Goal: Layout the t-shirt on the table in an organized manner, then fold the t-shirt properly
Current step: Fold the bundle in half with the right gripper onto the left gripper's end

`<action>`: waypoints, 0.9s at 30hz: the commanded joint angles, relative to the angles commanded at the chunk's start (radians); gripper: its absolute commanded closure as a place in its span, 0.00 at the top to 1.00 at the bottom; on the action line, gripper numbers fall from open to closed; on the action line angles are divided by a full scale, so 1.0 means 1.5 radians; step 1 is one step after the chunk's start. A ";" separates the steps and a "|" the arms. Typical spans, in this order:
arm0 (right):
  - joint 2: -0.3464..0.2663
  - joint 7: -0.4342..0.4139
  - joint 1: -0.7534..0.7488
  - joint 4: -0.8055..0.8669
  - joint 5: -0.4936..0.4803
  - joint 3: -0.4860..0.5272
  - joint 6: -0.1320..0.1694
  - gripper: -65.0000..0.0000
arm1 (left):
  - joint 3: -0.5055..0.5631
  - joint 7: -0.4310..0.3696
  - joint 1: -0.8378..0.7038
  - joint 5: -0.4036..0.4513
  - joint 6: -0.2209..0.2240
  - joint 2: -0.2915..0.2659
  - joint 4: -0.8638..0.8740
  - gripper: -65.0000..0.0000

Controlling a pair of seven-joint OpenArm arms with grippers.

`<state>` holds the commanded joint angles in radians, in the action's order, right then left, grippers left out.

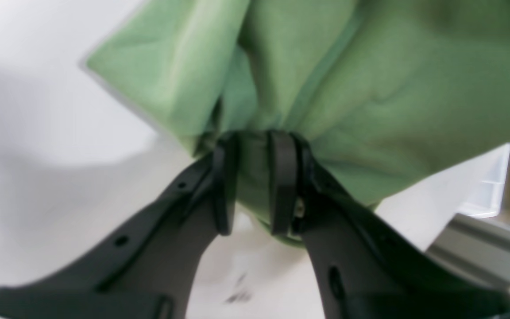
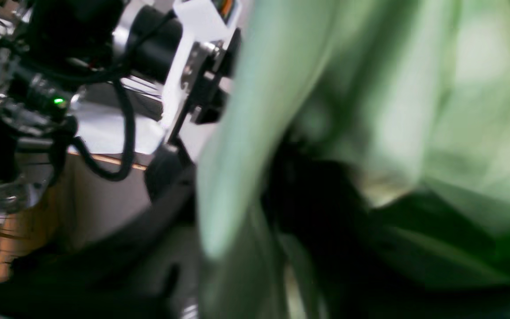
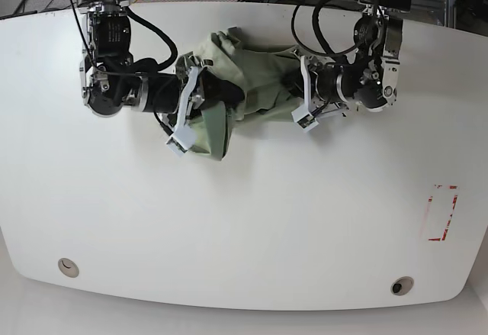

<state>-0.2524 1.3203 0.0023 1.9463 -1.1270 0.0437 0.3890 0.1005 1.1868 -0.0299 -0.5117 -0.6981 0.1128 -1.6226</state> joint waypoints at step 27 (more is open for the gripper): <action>0.049 0.000 -0.013 0.000 0.046 0.094 0.000 0.53 | -0.002 -0.036 -0.004 0.003 0.000 0.003 0.006 0.16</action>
<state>-0.1788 1.3203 -0.0176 1.9463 -1.0579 0.1849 0.3890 0.0974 1.1331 -0.0361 -0.5071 -0.6981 0.1174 -1.6134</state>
